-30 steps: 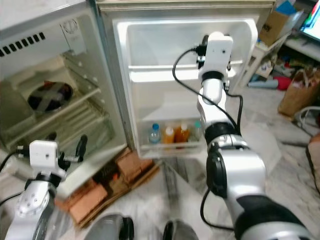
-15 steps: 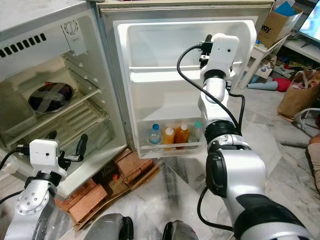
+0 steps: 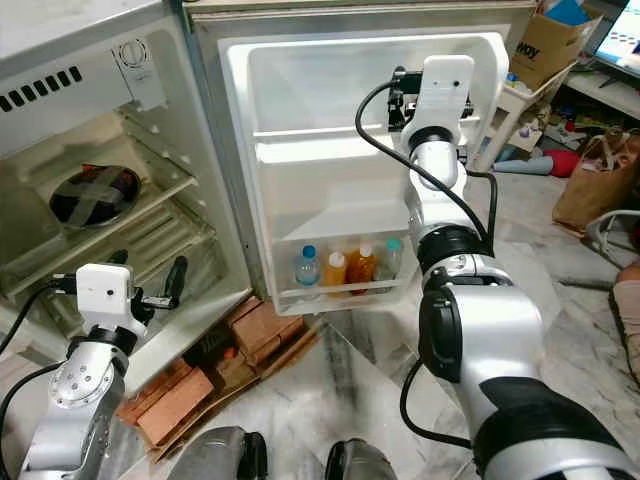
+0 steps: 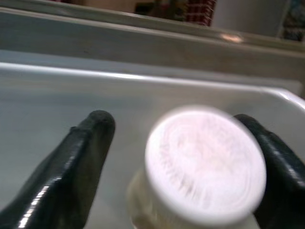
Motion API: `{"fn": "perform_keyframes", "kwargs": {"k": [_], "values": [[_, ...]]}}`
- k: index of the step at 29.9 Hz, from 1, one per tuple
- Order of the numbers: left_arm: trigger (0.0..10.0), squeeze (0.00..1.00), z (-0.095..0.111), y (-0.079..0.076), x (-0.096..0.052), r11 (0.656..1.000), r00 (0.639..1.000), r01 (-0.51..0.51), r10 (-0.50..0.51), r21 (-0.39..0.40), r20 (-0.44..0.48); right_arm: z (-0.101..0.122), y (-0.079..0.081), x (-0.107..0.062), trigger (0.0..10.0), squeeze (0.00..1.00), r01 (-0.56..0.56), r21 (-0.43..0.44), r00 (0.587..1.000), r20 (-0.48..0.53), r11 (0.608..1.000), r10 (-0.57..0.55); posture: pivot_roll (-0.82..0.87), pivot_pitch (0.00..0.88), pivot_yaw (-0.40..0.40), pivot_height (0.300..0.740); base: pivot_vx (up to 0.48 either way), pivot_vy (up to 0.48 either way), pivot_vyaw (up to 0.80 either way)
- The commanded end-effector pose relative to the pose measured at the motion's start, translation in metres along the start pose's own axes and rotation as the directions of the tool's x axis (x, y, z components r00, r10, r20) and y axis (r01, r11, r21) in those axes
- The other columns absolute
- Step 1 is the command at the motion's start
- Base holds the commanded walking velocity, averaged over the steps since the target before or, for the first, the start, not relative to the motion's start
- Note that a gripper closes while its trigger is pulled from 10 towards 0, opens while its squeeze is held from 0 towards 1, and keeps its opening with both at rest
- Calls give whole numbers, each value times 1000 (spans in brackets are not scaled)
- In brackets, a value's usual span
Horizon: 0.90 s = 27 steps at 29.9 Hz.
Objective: Restocking fridge
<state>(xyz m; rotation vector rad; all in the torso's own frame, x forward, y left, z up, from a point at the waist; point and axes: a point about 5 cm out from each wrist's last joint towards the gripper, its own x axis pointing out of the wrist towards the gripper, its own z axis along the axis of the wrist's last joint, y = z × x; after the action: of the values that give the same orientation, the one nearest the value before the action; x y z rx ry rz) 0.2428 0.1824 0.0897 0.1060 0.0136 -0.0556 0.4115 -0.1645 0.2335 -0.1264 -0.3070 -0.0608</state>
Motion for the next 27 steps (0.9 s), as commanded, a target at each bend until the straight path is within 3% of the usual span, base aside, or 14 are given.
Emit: {"fn": "perform_keyframes", "kwargs": {"k": [1,6,12,20,23,27], "values": [[10000,0,2,5,2,1000,1000,-23,23,17,11,23,0,9,10000,1000,-20,-23,996,89,1000,22,188,52,-32,740,0,0,0],[10000,0,3,5,4,999,999,-47,47,9,24,37,-3,12,10000,1000,-27,-61,988,152,998,36,169,46,-48,740,0,0,0],[10000,0,-4,-7,3,999,999,-32,32,-19,13,47,-4,13,10000,1000,-37,-93,975,215,995,56,151,19,-59,740,0,0,0],[10000,0,-4,-12,7,999,999,-27,28,-32,21,57,-2,11,10000,1000,-50,-80,954,291,996,71,142,0,-71,740,0,0,0],[10000,0,-4,-14,7,998,999,-32,33,-45,24,56,-2,-3,10000,1000,-58,-71,927,367,996,80,131,0,-81,740,0,0,0],[10000,0,-6,-15,7,999,999,-31,32,-39,23,42,-3,-21,10000,1000,-62,-76,923,376,995,87,119,0,-82,740,0,0,0]]}}
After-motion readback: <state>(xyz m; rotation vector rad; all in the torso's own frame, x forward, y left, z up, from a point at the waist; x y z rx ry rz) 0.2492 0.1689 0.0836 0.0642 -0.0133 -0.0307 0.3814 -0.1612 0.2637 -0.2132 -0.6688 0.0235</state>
